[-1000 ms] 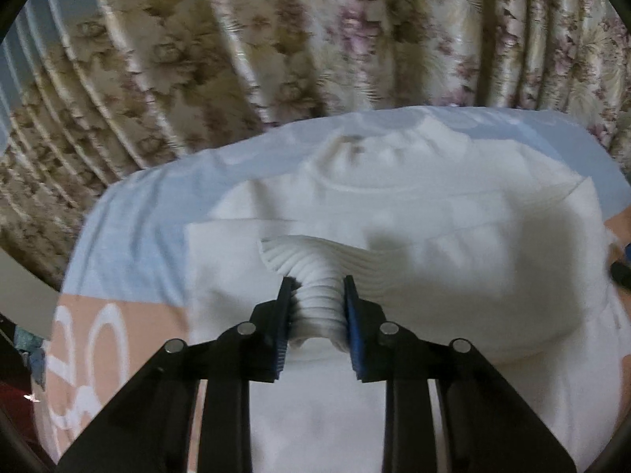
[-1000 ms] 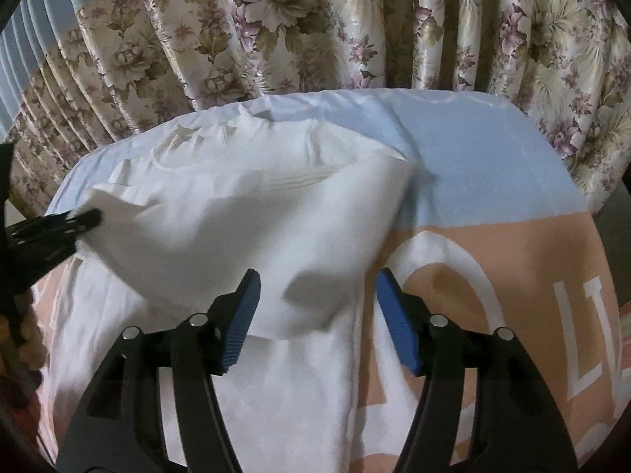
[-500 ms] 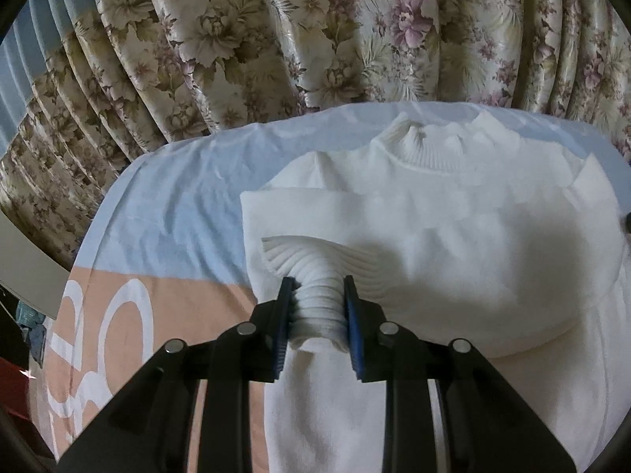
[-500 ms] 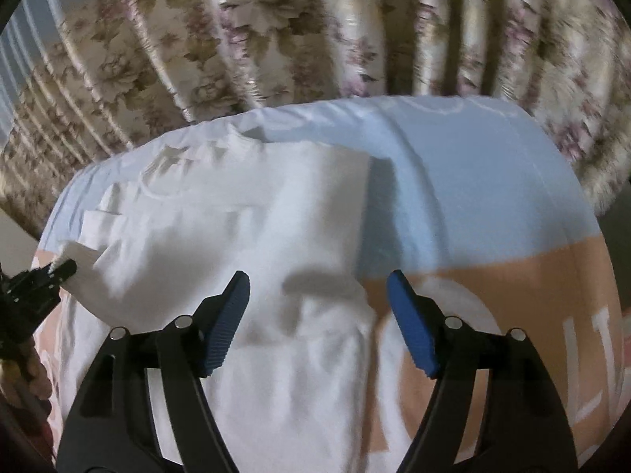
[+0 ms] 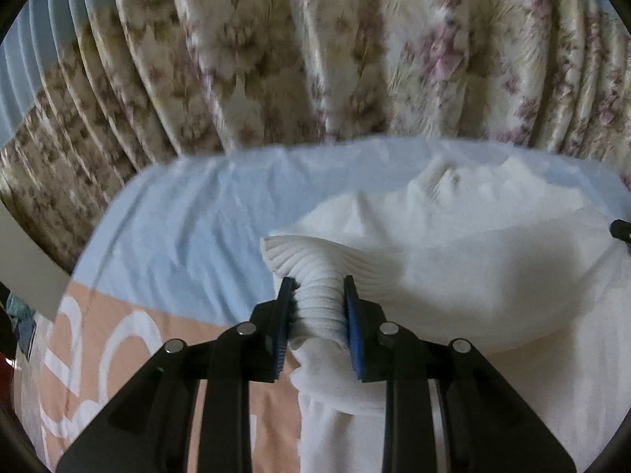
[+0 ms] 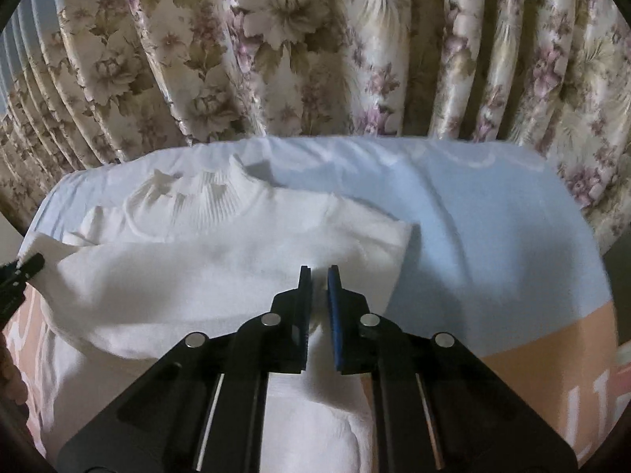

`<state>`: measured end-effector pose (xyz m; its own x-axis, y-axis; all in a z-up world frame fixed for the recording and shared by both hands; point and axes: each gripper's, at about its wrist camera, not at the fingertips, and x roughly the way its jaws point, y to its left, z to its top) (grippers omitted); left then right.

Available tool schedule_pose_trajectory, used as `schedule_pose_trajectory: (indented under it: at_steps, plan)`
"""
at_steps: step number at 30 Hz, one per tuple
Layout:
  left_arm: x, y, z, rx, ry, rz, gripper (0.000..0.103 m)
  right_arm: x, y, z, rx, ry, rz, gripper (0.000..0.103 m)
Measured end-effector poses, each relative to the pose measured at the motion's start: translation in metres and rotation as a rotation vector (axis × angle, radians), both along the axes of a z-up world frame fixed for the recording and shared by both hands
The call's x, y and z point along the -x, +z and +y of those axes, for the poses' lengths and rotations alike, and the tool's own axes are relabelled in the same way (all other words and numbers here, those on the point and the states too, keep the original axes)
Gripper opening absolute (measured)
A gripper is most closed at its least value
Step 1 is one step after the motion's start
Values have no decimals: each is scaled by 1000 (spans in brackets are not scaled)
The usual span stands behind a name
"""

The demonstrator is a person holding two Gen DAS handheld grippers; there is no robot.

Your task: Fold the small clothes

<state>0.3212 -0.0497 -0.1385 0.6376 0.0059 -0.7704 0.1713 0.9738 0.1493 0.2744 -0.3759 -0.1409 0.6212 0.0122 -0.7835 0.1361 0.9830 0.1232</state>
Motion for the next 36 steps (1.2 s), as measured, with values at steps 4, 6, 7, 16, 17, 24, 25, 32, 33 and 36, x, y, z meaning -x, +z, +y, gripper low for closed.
schedule_pose_trajectory:
  at_steps: [4, 6, 7, 16, 17, 24, 25, 32, 33, 36]
  plan:
    - [0, -15, 6, -39, 1, 29, 35, -5, -15, -1, 4, 0, 55, 9]
    - [2, -16, 7, -49, 4, 28, 37, -2, -12, 0, 20, 10, 58, 10]
    - [3, -15, 7, -51, 10, 31, 39, 0, -10, 1, 19, 14, 55, 12]
    - [26, 11, 22, 38, 70, 49, 40, 36, 10, 15, -125, 147, 63, 46]
    - [28, 15, 24, 52, 77, 47, 40, 38, 10, 17, -130, 155, 69, 47]
    - [24, 20, 11, 108, 47, 47, 40, 45, 5, 37, -32, 175, 66, 51]
    - [21, 14, 6, 110, 33, 53, 40, 42, 4, 39, -43, 183, 64, 52]
    - [8, -22, 14, 20, 85, 103, 54, 41, -20, 33, 22, 163, 122, 51]
    - [10, -21, 15, 17, 80, 98, 56, 44, -22, 28, 12, 157, 120, 50]
    - [15, -13, 16, 22, 69, 93, 55, 51, -20, 23, -20, 160, 95, 52]
